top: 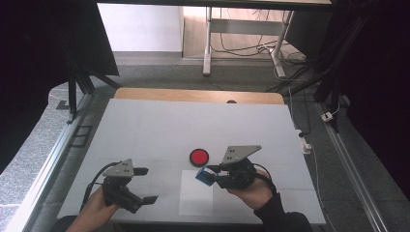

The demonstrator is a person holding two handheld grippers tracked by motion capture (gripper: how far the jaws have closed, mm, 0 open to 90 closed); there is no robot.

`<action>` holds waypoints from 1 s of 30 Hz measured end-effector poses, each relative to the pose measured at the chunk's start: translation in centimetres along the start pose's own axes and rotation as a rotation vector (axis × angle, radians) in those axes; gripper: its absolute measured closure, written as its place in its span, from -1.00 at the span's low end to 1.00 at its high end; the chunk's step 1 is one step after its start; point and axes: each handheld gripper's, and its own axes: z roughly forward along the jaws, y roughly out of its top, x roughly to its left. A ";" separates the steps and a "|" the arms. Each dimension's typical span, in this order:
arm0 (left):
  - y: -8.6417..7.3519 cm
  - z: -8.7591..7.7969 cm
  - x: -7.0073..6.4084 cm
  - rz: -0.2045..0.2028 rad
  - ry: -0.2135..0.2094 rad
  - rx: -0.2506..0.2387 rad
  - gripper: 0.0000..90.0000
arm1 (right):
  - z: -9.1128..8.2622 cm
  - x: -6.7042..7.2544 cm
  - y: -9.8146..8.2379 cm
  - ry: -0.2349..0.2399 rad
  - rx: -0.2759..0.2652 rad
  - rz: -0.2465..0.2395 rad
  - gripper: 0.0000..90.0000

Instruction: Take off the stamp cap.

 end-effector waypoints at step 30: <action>6.5 7.9 -0.1 0.213 -0.257 0.032 -0.83 | 0.2 1.1 1.2 0.123 -0.014 -0.037 0.59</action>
